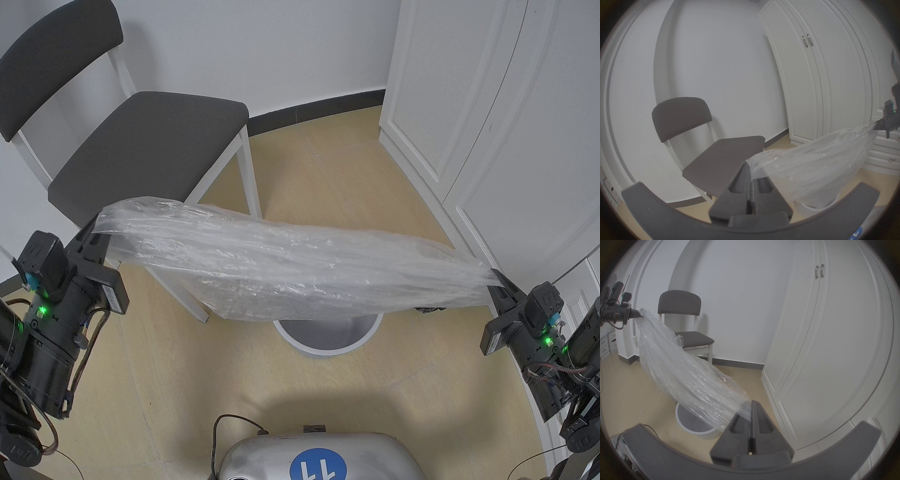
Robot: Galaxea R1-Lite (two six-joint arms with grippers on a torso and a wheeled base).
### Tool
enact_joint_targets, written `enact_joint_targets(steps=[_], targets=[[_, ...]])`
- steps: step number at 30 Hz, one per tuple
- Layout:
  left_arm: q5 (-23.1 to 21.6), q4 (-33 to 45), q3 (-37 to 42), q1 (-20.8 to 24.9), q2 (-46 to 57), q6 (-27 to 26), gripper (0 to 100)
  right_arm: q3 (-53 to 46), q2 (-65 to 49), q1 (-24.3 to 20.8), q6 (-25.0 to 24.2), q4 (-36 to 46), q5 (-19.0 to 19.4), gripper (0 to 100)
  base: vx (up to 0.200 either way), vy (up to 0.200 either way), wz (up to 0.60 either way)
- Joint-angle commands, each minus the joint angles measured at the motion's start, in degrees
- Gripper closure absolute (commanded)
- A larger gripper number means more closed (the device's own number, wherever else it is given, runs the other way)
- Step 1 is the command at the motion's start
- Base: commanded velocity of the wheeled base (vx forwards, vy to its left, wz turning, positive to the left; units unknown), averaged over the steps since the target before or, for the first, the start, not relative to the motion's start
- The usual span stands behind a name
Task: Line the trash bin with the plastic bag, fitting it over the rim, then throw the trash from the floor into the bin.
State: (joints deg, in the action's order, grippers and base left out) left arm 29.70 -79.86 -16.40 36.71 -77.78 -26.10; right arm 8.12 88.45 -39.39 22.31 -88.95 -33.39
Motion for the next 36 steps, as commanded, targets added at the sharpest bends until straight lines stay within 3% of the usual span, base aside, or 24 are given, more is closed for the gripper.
enact_joint_targets(steps=[1, 15, 21, 24, 28, 36], targets=[[-0.17, -0.03, 0.84, 3.2, -2.29, 0.17, 100, -0.74, 0.49, -0.51, 0.02, -1.05, 0.52, 100, 0.0, 0.0, 0.0], [-0.08, -0.12, 0.84, 10.93, -5.28, 3.95, 100, -0.3, 1.72, -3.85, -0.69, -1.05, 0.43, 100, 0.0, 0.0, 0.0], [-0.08, -0.47, 0.49, 11.72, -6.16, 5.45, 100, -0.21, 1.81, -4.03, -0.86, -1.05, 0.43, 100, 0.0, 0.0, 0.0], [-0.17, -4.34, -0.21, 14.45, -8.71, 7.12, 100, 0.58, 1.98, -5.7, -2.27, -1.05, 0.52, 100, 0.0, 0.0, 0.0], [-0.17, -8.21, -1.53, 14.62, -11.7, 7.29, 100, 1.55, 2.25, -6.84, -3.59, -1.05, 0.43, 100, 0.0, 0.0, 0.0], [-0.17, -8.12, -4.79, 15.76, -14.33, 10.1, 100, 3.57, 3.65, -7.02, -5.43, -1.05, 0.34, 100, 0.0, 0.0, 0.0]])
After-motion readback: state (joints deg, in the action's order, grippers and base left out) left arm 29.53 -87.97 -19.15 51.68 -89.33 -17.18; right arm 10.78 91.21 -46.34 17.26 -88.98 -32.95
